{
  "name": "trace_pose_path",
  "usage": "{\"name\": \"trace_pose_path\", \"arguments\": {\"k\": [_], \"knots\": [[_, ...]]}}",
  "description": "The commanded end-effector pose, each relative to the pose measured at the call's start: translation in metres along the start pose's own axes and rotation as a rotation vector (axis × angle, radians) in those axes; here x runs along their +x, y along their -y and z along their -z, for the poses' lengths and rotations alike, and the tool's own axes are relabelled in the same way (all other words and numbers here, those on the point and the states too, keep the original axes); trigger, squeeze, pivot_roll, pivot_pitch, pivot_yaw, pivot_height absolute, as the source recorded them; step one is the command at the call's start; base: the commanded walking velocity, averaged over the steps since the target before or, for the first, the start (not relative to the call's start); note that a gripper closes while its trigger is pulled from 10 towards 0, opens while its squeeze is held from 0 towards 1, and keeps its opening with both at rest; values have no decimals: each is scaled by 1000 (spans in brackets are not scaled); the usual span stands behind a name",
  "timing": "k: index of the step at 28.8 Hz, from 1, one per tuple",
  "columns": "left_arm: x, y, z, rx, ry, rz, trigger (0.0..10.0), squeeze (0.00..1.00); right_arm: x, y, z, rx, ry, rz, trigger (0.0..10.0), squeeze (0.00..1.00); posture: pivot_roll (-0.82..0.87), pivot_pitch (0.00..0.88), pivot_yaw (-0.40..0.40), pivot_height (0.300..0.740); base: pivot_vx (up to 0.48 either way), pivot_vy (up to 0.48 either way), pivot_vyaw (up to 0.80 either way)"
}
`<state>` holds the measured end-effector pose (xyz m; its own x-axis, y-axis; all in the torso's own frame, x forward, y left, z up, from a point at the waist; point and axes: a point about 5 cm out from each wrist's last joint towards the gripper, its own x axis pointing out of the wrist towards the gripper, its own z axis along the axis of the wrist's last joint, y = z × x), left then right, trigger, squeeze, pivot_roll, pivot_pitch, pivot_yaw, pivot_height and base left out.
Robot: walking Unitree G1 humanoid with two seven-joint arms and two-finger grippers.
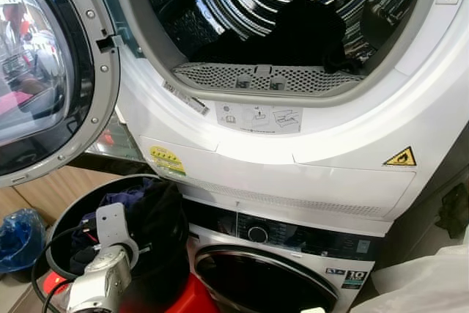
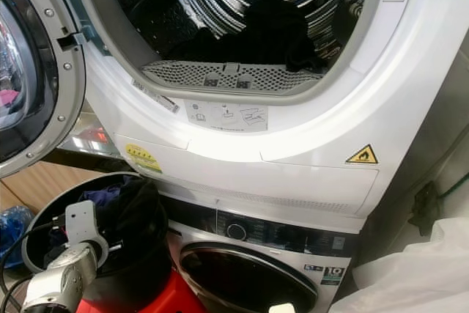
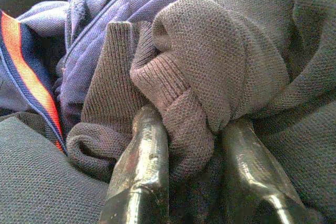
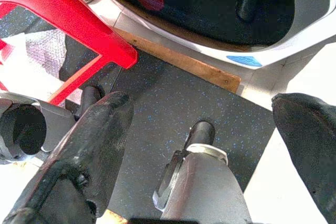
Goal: Clothes washing
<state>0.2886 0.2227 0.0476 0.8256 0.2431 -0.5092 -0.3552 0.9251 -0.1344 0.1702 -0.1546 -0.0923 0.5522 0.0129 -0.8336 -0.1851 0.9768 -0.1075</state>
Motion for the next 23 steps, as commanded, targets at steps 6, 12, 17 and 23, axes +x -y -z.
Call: {"name": "trace_pose_path", "arguments": {"k": [6,12,17,23], "knots": [[-11,-3,0,-20,109,112,0,0,1,-6,-6,-3,24,-15,10000,0,-36,0,123,740,0,0,0],[-40,-13,0,-74,319,236,0,0,1,-7,-6,-3,29,-22,10000,0,-37,0,125,740,0,0,0],[-58,-18,6,7,416,275,0,0,0,-6,-5,0,30,-25,10000,0,-35,0,124,740,0,0,0],[-77,-20,6,93,522,286,0,0,0,-5,-3,0,29,-27,10000,0,-34,0,123,740,0,0,0]]}}
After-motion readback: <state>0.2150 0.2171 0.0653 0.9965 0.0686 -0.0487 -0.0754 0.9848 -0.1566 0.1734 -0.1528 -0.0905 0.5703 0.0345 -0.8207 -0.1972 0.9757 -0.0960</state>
